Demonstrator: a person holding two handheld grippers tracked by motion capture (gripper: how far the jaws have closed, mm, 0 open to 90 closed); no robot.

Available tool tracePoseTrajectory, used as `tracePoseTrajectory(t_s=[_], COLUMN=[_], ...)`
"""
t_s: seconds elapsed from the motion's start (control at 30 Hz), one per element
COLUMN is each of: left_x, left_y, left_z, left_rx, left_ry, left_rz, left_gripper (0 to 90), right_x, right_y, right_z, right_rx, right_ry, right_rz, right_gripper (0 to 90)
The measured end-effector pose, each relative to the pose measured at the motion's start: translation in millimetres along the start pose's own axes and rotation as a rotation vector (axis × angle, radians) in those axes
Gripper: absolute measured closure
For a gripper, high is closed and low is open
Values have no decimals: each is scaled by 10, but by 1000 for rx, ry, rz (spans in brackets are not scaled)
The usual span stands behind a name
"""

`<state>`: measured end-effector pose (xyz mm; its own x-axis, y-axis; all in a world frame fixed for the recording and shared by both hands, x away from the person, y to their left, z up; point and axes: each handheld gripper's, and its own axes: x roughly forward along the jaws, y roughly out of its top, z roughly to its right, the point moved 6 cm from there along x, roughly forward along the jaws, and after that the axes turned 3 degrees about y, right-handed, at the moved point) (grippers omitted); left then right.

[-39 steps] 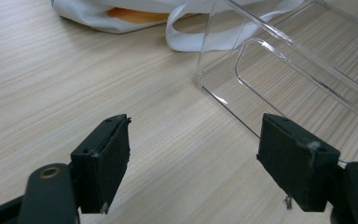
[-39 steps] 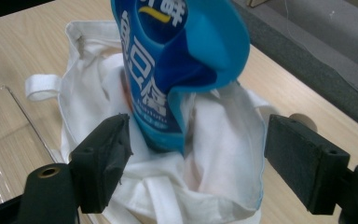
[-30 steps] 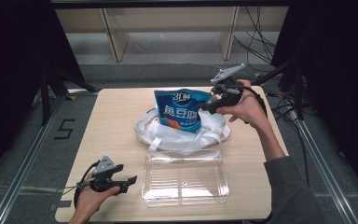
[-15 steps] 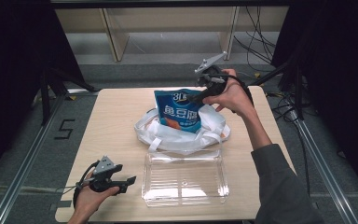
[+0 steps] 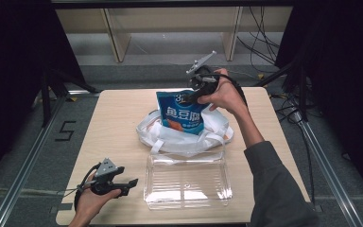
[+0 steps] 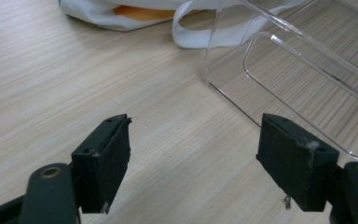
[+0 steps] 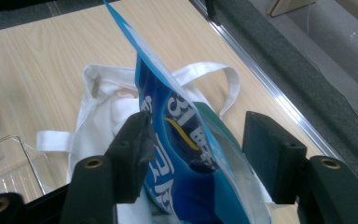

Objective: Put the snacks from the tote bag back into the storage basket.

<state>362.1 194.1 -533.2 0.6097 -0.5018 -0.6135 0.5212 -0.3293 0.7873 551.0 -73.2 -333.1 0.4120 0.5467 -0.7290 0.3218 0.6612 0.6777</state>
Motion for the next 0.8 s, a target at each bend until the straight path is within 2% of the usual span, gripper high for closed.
tracePoseTrajectory(t_s=[0.03,0.13,0.17,0.23,0.33,0.37,0.4,0.43,0.47,0.5,0.6,0.67,0.73,0.8], left_x=[-11,-3,7,11,9,9,8,11,7,-5,16,-7,1,-2], left_y=[-7,-7,-1,-8,-6,-6,-6,-9,-8,-18,-2,-19,-14,-18], left_z=[-5,11,25,31,21,20,20,30,25,0,28,2,10,11], left_rx=[16,-6,-17,-24,-1,-2,-2,-22,-9,31,-4,36,23,28], left_ry=[-8,-13,-16,-18,-17,-16,-16,-16,-16,-17,-15,-14,-5,-8], left_rz=[-14,-14,-2,-9,-11,-11,-10,-9,-10,-23,5,-30,-21,-23], left_gripper=[249,250,250,249,250,250,250,250,250,250,250,250,250,251], right_x=[6,42,71,92,128,133,143,146,156,170,193,198,218,234], right_y=[5,27,37,41,62,70,80,87,91,96,114,108,100,90], right_z=[-12,5,8,20,43,27,38,30,27,35,36,38,44,46], right_rx=[13,5,-14,-10,-56,-27,-47,-36,-42,-58,-56,-62,-69,-75], right_ry=[5,-2,3,6,15,14,7,13,14,7,11,18,17,21], right_rz=[-15,-26,-24,-39,-56,-62,-62,-68,-74,-71,-75,-94,-104,-114], right_gripper=[447,483,496,520,562,573,591,602,611,621,671,694,712,733])
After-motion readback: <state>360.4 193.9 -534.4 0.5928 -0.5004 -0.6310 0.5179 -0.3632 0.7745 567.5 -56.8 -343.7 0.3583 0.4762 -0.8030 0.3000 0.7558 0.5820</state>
